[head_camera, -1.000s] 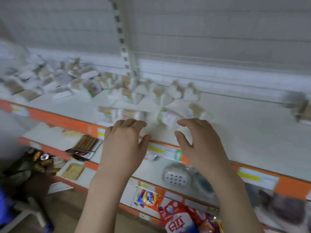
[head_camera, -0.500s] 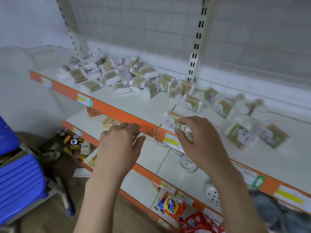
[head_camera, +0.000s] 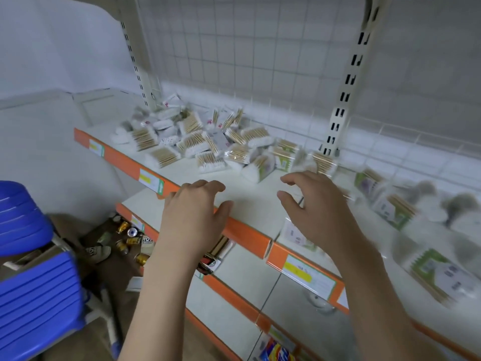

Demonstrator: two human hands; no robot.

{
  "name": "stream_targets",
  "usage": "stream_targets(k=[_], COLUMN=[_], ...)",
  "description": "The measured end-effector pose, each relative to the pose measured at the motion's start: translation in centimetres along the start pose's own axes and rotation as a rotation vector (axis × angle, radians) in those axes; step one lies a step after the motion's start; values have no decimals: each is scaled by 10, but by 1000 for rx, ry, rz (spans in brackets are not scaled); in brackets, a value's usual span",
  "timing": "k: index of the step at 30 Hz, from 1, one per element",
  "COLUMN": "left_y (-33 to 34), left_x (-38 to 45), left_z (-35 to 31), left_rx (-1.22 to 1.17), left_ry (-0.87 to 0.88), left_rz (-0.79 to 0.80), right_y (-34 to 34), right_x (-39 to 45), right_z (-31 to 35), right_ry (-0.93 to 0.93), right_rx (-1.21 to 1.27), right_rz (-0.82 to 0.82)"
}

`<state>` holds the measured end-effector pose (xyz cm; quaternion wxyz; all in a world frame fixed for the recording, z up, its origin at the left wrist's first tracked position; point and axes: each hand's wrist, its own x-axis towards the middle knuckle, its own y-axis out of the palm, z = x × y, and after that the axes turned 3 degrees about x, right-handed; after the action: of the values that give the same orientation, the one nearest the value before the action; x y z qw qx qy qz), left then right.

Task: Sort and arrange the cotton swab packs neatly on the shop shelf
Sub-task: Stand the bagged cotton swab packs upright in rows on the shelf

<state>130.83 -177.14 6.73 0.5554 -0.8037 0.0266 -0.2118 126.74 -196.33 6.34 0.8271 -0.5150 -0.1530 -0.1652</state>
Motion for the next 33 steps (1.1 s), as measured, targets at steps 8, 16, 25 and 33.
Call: stream_targets(k=[8, 16, 25, 33], left_y=[9, 22, 42, 71], left_x=[33, 106, 207, 274], left_z=[37, 93, 129, 121], left_rx=[-56, -42, -110, -124], left_ry=[-51, 35, 165, 257], left_rz=[-5, 52, 113, 273], right_y=[29, 68, 99, 107], right_x=[39, 90, 166, 217], right_z=[9, 20, 12, -16], right_ry=[-17, 87, 265, 447], right_rx=[-28, -78, -185, -260], right_rz=[34, -19, -24, 54])
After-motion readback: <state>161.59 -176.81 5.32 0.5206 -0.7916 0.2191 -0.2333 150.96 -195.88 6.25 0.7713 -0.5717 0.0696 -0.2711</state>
